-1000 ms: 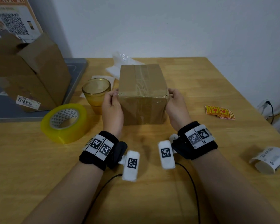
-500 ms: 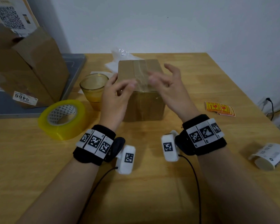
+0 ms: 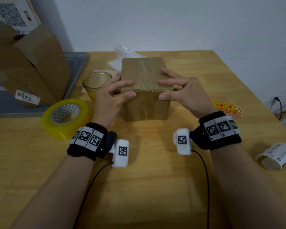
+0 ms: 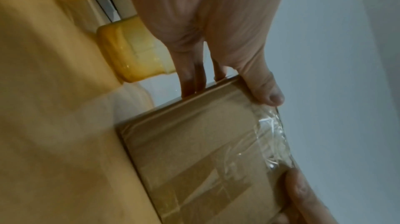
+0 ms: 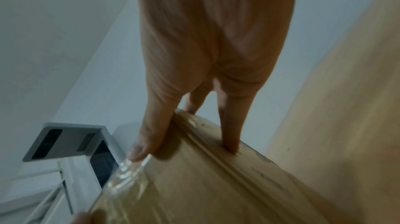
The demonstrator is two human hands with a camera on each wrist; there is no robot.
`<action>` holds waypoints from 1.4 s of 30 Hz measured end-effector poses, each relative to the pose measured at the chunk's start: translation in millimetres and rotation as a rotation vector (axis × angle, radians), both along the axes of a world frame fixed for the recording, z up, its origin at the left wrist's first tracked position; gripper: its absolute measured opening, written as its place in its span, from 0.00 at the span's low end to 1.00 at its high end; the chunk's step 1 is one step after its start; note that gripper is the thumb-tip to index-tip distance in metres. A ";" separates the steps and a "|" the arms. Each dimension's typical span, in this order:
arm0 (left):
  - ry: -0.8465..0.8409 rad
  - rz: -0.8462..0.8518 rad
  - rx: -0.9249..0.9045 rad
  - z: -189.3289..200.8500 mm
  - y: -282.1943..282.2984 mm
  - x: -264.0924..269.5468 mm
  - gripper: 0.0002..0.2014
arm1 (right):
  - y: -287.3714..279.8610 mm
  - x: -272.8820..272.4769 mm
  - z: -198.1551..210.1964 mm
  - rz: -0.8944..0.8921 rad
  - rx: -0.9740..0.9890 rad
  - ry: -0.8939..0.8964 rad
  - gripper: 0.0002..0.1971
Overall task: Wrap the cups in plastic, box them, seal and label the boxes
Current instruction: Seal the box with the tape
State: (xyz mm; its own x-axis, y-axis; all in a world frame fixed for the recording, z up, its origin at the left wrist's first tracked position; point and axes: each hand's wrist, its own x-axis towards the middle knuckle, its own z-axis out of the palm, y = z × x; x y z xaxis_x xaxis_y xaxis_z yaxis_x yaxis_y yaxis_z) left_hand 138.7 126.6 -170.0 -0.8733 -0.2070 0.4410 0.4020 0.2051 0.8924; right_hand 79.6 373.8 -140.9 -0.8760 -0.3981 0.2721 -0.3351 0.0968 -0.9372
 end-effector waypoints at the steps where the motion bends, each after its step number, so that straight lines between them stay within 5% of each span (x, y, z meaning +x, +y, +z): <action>1: -0.001 -0.018 0.027 -2.3 -0.2 0.2 0.15 | 1.3 -0.3 -2.4 -0.002 -0.019 -0.001 0.21; 11: -0.021 -0.054 0.125 -8.9 -0.3 5.8 0.05 | 9.3 -0.3 -14.1 0.115 -0.235 -0.140 0.07; 19: -0.093 -0.086 0.168 -1.9 4.1 16.2 0.19 | 11.9 2.6 -18.5 0.122 -0.208 -0.088 0.22; 24: -0.131 -0.080 0.110 1.7 4.7 26.5 0.18 | 11.2 9.0 -20.9 0.120 -0.148 -0.027 0.17; 34: -0.429 0.211 -0.046 45.3 23.8 43.8 0.28 | 13.1 53.4 21.5 -0.113 0.241 0.139 0.09; 37: -0.374 0.204 -0.126 60.2 41.3 48.8 0.29 | 11.5 64.1 35.6 -0.080 0.299 0.150 0.09; 40: -0.381 0.183 -0.153 68.7 52.5 48.9 0.25 | 14.2 50.9 49.8 -0.313 0.206 0.241 0.10; 42: -0.467 0.126 -0.140 67.2 55.4 42.7 0.33 | 17.2 34.8 58.6 -0.403 0.229 0.234 0.12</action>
